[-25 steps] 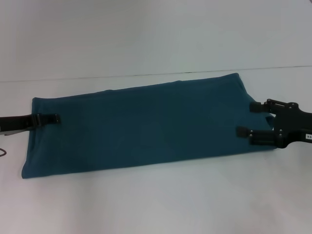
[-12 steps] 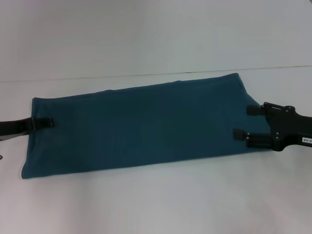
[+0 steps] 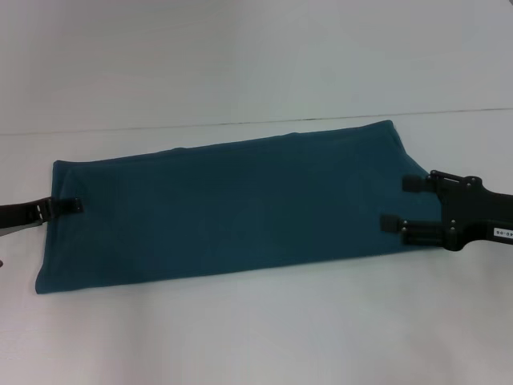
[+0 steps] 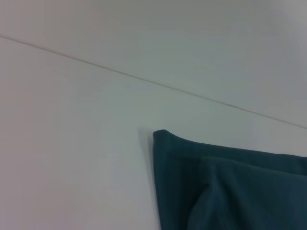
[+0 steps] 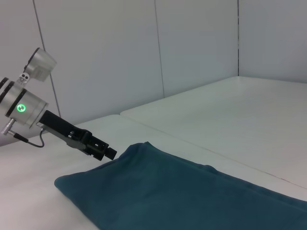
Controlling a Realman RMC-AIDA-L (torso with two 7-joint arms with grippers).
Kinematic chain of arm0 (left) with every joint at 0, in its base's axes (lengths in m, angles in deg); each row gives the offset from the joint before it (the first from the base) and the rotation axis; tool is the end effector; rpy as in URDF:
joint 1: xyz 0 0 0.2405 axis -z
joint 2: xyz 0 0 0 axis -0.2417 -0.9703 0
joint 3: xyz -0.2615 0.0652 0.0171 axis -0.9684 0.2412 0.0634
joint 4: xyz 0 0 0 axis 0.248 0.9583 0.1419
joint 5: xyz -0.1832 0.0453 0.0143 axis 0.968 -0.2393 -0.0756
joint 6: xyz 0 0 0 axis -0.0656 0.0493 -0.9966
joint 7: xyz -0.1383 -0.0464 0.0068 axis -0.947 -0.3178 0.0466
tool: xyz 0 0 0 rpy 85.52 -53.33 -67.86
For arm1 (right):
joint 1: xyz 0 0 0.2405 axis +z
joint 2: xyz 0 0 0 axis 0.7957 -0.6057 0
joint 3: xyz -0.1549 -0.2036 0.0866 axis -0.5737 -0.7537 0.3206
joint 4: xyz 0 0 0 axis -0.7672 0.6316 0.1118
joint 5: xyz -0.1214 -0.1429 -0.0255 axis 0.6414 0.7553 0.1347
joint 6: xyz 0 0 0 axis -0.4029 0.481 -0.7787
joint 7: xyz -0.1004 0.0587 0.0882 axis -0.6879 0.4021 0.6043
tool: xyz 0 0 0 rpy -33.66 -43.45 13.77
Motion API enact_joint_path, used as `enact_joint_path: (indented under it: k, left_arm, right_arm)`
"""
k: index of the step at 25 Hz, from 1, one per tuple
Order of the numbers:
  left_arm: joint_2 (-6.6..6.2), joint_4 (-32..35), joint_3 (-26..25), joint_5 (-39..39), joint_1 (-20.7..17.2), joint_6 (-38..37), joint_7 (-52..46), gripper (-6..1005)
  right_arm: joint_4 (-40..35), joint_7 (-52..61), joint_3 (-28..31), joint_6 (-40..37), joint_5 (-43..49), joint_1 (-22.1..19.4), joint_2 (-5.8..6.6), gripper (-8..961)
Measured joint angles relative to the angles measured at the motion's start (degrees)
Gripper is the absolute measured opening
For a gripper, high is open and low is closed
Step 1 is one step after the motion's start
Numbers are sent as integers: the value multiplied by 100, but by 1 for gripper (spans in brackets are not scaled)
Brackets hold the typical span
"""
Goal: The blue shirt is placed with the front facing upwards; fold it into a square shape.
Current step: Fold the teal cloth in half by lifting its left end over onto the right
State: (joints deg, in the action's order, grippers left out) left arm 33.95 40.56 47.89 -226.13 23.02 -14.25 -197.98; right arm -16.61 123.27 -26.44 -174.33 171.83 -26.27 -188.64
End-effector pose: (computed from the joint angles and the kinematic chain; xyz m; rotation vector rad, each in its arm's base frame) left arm -0.3183 0.4044 0.0153 -1.7910 -1.5079 -0.2805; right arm 0.2890 0.3246 0.0356 -2.5264 0.5474 0.6338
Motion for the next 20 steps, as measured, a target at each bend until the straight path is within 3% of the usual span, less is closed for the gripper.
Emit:
enact_joint_path:
  k: [20]
  left_arm:
    - [-21, -290, -38, 48, 69, 176, -19, 844]
  right_arm:
    - [-2, 0, 0, 15, 1, 9, -9, 917]
